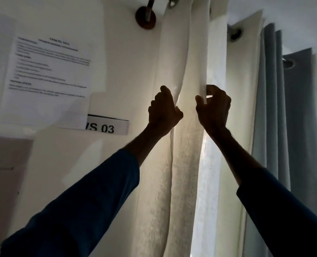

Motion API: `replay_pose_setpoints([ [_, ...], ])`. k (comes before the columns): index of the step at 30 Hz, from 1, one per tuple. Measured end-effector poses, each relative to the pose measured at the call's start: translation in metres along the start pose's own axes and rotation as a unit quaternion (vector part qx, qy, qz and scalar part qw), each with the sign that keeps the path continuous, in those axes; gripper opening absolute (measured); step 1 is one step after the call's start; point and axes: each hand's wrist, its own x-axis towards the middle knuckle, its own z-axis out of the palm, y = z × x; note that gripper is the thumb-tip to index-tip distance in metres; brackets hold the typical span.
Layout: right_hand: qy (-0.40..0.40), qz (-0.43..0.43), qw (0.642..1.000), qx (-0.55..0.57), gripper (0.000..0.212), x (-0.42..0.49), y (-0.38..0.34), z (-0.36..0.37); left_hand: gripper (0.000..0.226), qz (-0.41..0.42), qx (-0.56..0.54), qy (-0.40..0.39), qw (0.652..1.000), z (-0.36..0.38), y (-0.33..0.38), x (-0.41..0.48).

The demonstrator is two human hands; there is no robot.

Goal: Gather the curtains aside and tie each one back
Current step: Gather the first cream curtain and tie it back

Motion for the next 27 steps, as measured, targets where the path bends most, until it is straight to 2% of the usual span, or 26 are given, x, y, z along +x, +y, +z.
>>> replay_pose_setpoints([
  [2,0.003,0.018,1.000,0.003,0.024,0.012,-0.002,0.001,0.039,-0.017,0.011,-0.005,1.000,-0.007,0.002,0.009],
  [5,0.007,0.008,1.000,0.009,0.025,0.006,-0.009,0.000,0.013,-0.001,-0.025,-0.005,1.000,-0.017,0.003,0.014],
  [9,-0.014,-0.052,0.998,0.043,0.020,-0.015,-0.023,0.002,0.033,0.026,-0.076,-0.025,0.996,-0.028,0.009,0.017],
  [14,-0.032,-0.091,0.995,0.030,0.015,-0.030,-0.034,0.006,0.029,0.026,-0.091,-0.069,0.993,-0.040,0.018,0.021],
  [19,-0.034,-0.099,0.994,0.023,0.016,-0.036,-0.032,-0.001,0.033,-0.019,-0.152,-0.091,0.984,-0.041,0.021,0.017],
  [23,-0.045,-0.114,0.992,0.026,0.010,-0.043,-0.034,-0.005,0.039,-0.097,-0.257,-0.134,0.952,-0.038,0.027,0.017],
  [25,-0.060,-0.115,0.991,0.029,0.007,-0.045,-0.034,-0.007,0.043,-0.107,-0.249,-0.142,0.952,-0.038,0.032,0.018],
  [27,-0.080,-0.118,0.989,0.037,0.007,-0.043,-0.032,-0.011,0.043,-0.084,-0.202,-0.129,0.967,-0.037,0.035,0.019],
])
